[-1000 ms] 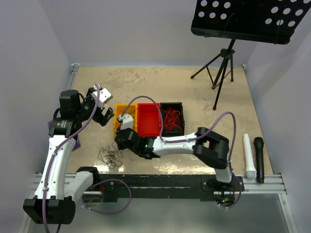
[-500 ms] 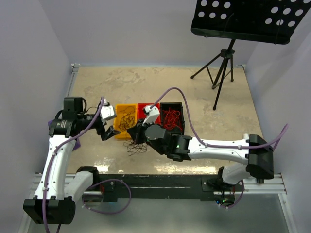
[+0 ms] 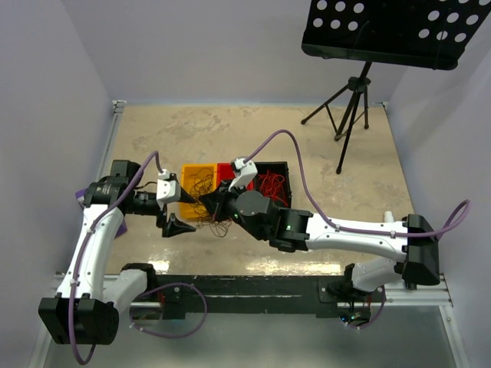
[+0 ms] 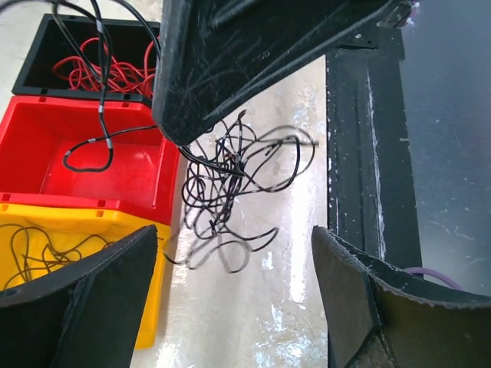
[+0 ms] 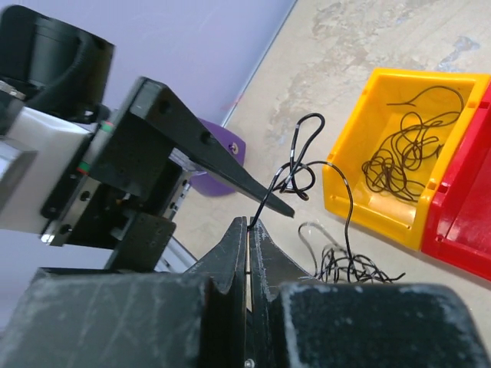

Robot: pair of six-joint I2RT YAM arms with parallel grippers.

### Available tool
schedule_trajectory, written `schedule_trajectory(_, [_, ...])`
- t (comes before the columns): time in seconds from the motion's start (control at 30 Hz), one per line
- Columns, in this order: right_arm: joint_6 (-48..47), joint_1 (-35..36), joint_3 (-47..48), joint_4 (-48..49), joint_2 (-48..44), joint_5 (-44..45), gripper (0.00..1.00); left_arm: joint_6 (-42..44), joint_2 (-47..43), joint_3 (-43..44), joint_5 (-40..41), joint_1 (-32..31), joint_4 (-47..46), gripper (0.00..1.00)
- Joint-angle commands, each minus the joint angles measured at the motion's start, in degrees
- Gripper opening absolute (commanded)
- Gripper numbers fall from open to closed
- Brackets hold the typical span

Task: Untangle the cables

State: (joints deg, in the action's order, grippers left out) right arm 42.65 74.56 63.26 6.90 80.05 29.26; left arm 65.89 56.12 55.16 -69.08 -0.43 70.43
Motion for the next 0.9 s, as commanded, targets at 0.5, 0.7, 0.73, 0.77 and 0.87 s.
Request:
schedule_trajectory(0.5, [0.7, 0.5, 3.9, 1.5, -4.1, -0.2, 0.0, 9.5, 3.4, 2.3, -6.2, 0.2, 4.1, 0.0])
schedule_trajectory(0.7, [-1.3, 0.5, 5.7, -1.4, -7.0, 3.1, 0.0, 11.3, 3.3, 2.9, -2.9, 0.1, 4.9, 0.0])
schedule_trajectory(0.73, [-2.1, 0.6, 6.1, -1.8, -7.9, 4.2, 0.0, 11.5, 2.9, 2.8, -2.1, 0.2, 4.6, 0.0])
schedule_trajectory(0.77, [-2.9, 0.5, 6.7, -2.3, -8.6, 5.2, 0.0, 11.4, 2.4, 2.8, -1.6, 0.2, 4.2, 0.0])
schedule_trajectory(0.87, [-5.0, 0.5, 9.1, -4.5, -10.9, 8.1, 0.0, 10.7, 1.1, 2.5, 0.8, 0.2, 2.2, 0.0])
